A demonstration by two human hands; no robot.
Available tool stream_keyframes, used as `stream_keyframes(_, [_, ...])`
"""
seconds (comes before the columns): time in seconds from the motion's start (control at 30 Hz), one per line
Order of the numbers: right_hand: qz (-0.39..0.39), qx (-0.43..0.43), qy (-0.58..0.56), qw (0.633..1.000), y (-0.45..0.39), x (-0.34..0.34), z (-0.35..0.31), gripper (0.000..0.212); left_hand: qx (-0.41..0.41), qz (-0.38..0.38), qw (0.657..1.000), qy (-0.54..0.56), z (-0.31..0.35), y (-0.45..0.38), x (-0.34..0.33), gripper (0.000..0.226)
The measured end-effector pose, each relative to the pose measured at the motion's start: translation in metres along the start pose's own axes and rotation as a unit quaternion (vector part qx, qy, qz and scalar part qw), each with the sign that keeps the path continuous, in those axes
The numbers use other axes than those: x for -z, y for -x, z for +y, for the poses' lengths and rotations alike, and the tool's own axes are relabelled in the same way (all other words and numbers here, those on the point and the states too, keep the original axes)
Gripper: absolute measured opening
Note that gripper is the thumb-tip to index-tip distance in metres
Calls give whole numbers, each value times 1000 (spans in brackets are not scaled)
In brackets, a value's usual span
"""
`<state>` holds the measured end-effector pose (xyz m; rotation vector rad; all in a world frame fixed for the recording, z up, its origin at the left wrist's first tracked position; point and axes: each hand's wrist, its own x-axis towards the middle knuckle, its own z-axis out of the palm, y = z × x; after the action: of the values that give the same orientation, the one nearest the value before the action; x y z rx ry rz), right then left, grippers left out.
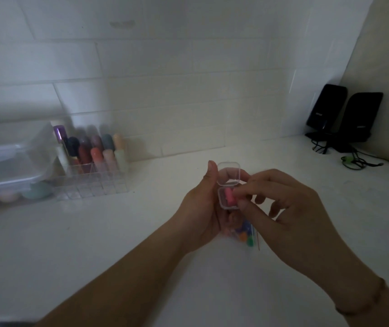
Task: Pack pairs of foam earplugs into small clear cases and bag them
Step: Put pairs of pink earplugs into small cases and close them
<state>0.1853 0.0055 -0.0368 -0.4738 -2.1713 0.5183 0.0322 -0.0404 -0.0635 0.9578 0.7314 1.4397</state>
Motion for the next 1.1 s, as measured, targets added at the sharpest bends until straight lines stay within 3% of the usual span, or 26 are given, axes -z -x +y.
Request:
stream_keyframes(0.17, [3,15,-5,1000,0,1,2,16,33,-15,997,62,1,-1,1,63])
stream_keyframes(0.37, [61,3,20,998,0,4,0,14,29,-18,996,80,2,1,-1,61])
stream_keyframes(0.6, [19,-27,10,999,1,3,1,21,24,-29,998,53,5,2,-3,61])
stream_keyframes(0.73, [99,-84,-55,990,-3,10,-4,15,4,-18,999,51,9,1,0,56])
stream_keyframes(0.8, [122,-152,-79,978,-5,12,1,16,-14,8,1000,4,10,1,0,61])
stream_keyframes(0.9, [74,-199,-61,975,-6,13,9,11,-56,54,989,-125,9,3,-2,63])
stream_keyframes(1.0, [20,-185,-44,981,-3,9,8,9,-127,67,942,-302,5,7,-3,69])
stream_keyframes(1.1, [-9,-174,-44,984,-2,7,4,12,-156,46,916,-366,2,11,-5,79])
